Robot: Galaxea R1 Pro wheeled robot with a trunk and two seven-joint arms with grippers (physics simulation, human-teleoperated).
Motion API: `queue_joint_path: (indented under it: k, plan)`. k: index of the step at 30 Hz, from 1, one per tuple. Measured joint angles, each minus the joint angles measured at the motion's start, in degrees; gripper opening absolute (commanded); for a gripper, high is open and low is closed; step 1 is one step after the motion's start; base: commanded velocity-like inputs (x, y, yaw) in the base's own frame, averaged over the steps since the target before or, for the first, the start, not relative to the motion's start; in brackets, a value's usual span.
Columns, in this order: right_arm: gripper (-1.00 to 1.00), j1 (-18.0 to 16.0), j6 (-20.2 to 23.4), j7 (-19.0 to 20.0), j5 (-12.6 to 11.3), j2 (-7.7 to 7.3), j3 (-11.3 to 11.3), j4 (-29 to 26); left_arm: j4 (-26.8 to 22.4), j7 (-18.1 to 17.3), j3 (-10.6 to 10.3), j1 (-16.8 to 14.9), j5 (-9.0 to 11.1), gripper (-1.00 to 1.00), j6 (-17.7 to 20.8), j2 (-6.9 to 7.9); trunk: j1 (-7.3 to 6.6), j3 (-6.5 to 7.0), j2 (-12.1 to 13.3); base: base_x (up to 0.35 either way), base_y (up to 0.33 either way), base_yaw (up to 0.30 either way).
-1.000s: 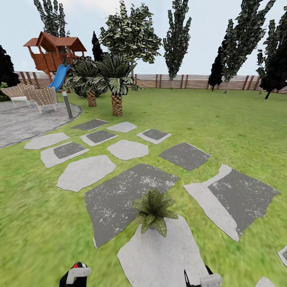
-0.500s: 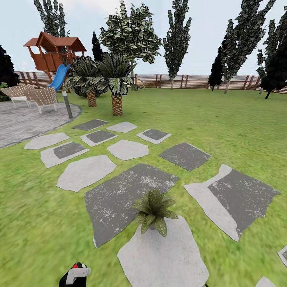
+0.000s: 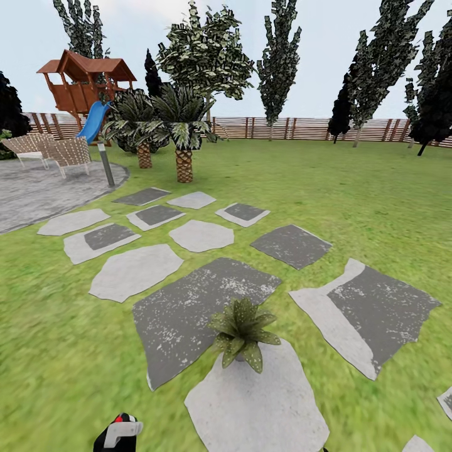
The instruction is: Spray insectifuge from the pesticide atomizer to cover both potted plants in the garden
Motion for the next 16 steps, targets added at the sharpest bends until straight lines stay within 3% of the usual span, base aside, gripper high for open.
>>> queue_joint_path:
  k: [16]
  plan:
    - [1.0, 0.0, 0.0, 0.0, 0.0, -0.01, 0.0, 0.0, 0.0, 0.0, 0.0, 0.0, 0.0, -1.0, 0.0, -0.09, 0.0, 0.0, 0.0, 0.0, 0.0, 0.0]
